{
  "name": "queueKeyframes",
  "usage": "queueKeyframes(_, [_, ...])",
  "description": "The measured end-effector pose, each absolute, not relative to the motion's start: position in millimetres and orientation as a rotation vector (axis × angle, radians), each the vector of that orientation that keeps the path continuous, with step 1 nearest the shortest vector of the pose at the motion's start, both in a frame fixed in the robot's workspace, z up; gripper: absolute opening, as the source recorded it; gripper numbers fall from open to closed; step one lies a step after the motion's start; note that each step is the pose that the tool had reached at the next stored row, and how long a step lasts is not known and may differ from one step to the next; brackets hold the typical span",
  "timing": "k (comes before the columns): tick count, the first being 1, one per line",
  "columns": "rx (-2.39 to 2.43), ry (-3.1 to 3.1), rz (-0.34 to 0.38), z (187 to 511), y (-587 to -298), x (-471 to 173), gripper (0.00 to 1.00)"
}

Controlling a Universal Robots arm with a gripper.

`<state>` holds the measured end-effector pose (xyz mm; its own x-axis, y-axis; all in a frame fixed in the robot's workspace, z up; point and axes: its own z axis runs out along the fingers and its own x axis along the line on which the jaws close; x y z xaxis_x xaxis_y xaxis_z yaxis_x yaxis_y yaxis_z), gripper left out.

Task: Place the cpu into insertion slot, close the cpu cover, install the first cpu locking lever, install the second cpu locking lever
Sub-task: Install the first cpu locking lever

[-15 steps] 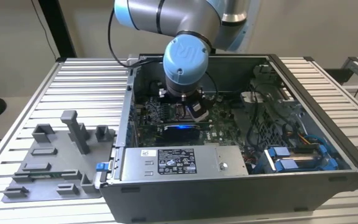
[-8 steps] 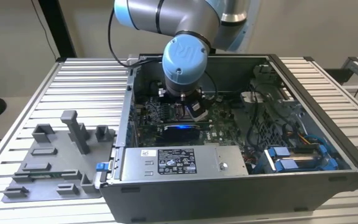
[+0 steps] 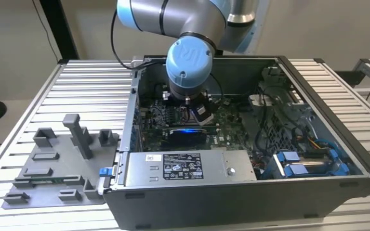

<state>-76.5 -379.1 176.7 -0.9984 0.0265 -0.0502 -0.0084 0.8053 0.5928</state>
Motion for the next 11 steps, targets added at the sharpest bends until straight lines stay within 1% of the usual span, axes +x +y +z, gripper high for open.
queueKeyframes(11, [0.019, 2.933, 0.980, 174.2, -383.0, -59.9, 0.00])
